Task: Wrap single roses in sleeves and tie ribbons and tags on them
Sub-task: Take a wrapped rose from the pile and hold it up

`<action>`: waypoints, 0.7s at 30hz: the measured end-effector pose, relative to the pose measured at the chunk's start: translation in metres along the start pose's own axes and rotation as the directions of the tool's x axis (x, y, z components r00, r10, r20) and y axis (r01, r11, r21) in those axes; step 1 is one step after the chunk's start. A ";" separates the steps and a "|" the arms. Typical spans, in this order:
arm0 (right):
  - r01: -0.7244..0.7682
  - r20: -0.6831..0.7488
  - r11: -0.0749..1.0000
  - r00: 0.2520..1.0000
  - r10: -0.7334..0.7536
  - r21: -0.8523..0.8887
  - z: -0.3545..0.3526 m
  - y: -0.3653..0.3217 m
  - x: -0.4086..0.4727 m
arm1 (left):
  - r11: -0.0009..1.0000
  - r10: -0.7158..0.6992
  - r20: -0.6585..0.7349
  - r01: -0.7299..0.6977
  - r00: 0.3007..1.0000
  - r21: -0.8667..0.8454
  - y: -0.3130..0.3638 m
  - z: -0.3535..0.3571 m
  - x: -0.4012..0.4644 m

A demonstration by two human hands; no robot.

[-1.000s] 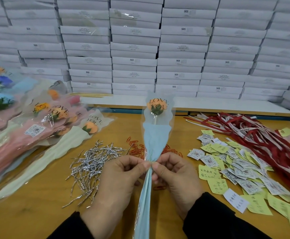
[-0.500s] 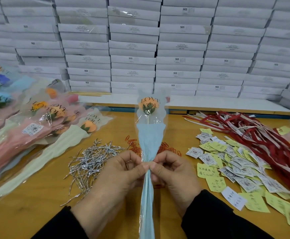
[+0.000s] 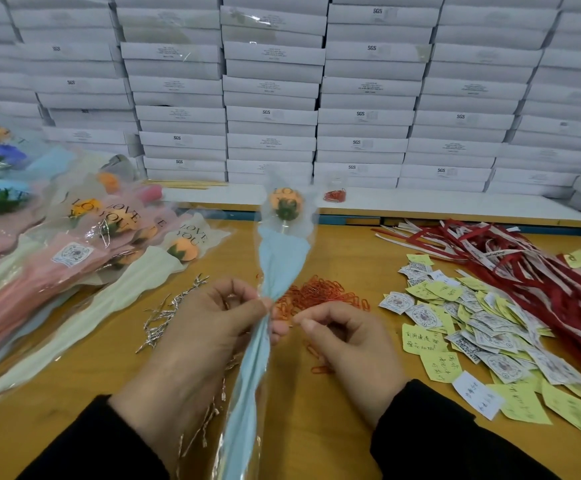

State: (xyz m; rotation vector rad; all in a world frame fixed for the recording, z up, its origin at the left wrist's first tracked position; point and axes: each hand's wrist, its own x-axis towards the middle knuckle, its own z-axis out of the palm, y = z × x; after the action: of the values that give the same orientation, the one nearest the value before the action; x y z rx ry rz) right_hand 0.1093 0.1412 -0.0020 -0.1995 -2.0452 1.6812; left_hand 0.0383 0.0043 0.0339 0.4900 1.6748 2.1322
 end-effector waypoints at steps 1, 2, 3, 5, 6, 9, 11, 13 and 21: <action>0.037 0.018 0.995 0.999 -0.036 -0.094 0.001 0.001 0.001 | 0.999 0.004 -0.021 -0.005 1.000 -0.033 0.002 -0.002 0.001; 0.080 0.049 0.979 0.996 -0.072 -0.186 0.002 0.002 0.001 | 0.998 0.009 -0.041 -0.011 0.999 -0.061 0.004 -0.003 0.002; 0.126 0.089 0.956 0.990 -0.106 -0.265 0.004 0.002 0.001 | 0.996 0.015 -0.059 -0.020 0.998 -0.082 0.005 -0.004 0.004; 0.227 0.190 0.891 0.968 -0.163 -0.394 0.008 0.003 0.001 | 0.994 0.038 -0.107 -0.048 0.994 -0.096 0.008 -0.008 0.007; 0.273 0.242 0.852 0.954 -0.179 -0.447 0.010 0.003 0.001 | 0.993 0.055 -0.133 -0.067 0.990 -0.093 0.010 -0.010 0.009; 0.384 0.361 0.764 0.908 -0.212 -0.518 0.015 0.004 0.000 | 0.987 0.079 -0.170 -0.101 0.982 -0.123 0.013 -0.015 0.014; 0.441 0.410 0.711 0.882 -0.232 -0.547 0.020 0.003 0.001 | 0.984 0.072 -0.170 -0.097 0.983 -0.147 0.012 -0.016 0.015; 0.449 0.411 0.653 0.884 -0.223 -0.610 0.023 0.002 0.004 | 0.983 0.067 -0.170 -0.095 0.983 -0.158 0.009 -0.014 0.016; 0.391 0.379 0.505 0.916 -0.131 -0.770 0.034 0.001 0.022 | 0.986 0.082 -0.188 -0.107 0.979 -0.126 0.003 -0.014 0.017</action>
State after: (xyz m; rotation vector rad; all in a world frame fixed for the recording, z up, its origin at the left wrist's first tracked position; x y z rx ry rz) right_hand 0.0743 0.1201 -0.0015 0.0619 -2.7827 0.4147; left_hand 0.0163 0.0010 0.0340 0.3496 1.6139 2.4058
